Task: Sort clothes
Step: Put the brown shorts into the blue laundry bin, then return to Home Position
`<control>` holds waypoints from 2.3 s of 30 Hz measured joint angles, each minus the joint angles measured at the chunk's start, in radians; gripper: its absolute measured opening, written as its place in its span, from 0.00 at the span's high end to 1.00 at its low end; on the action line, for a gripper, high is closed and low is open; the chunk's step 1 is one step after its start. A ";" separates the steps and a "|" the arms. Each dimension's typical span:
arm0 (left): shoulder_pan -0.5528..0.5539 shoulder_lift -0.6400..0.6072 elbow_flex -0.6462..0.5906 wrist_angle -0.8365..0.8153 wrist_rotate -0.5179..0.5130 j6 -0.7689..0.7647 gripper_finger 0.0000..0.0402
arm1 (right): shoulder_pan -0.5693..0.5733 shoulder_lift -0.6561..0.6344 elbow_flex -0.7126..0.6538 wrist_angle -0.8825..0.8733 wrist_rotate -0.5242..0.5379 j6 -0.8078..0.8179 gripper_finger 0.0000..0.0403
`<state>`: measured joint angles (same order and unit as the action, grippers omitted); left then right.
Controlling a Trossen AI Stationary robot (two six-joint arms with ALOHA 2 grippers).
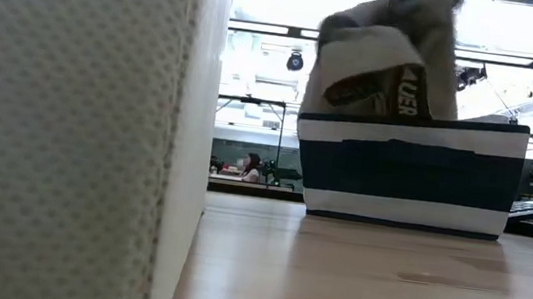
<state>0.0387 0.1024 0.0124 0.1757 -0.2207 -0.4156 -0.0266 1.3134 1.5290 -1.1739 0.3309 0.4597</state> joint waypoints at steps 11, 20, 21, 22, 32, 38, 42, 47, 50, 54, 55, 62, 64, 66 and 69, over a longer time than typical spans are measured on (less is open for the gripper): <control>0.000 0.000 0.000 0.000 0.000 0.000 1.00 | -0.211 -0.237 -0.451 -0.002 -0.153 0.211 1.00; 0.000 0.000 0.000 0.000 0.000 0.000 1.00 | -0.262 -0.065 -0.798 0.608 -0.325 0.219 0.99; 0.000 0.000 0.000 0.000 0.000 0.000 1.00 | -0.263 -0.042 -0.826 0.636 -0.324 0.220 0.99; 0.000 0.000 0.000 0.000 0.000 0.000 1.00 | -0.264 -0.018 -0.853 0.662 -0.325 0.221 0.97; 0.000 0.000 0.000 0.000 0.000 0.000 1.00 | -0.263 -0.020 -0.880 0.643 -0.348 0.152 0.79; 0.000 0.000 0.000 0.000 0.000 0.000 1.00 | -0.278 -0.130 -0.697 0.449 -0.145 -0.015 0.67; 0.000 0.000 0.000 0.000 0.000 0.000 1.00 | -0.300 -0.159 -0.570 0.364 -0.079 -0.082 0.59; 0.000 0.000 0.000 0.000 0.000 0.000 1.00 | -0.314 -0.160 -0.428 0.220 -0.095 -0.159 0.51; 0.000 0.000 0.000 0.000 0.000 0.000 1.00 | -0.314 -0.160 -0.336 0.143 -0.112 -0.163 0.50; 0.000 0.000 0.000 0.000 0.000 0.000 1.00 | -0.302 -0.164 -0.217 0.147 -0.193 -0.146 0.49; 0.000 0.000 0.000 0.000 0.000 0.000 1.00 | -0.287 -0.165 -0.193 0.172 -0.199 -0.147 0.50; 0.000 0.000 0.000 0.000 0.000 0.000 1.00 | -0.085 -0.165 -0.198 0.513 -0.224 -0.088 0.63; 0.000 0.000 0.000 0.000 0.000 0.000 1.00 | -0.010 -0.162 -0.249 0.594 -0.225 -0.053 0.72; 0.000 0.000 0.000 0.000 0.000 0.000 1.00 | 0.071 -0.160 -0.314 0.662 -0.182 0.007 0.83; 0.000 0.000 0.000 0.000 0.000 0.000 1.00 | 0.172 -0.160 -0.427 0.755 -0.131 0.124 0.97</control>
<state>0.0387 0.1020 0.0124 0.1757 -0.2203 -0.4153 0.1458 1.1530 1.1025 -0.4187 0.1996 0.5832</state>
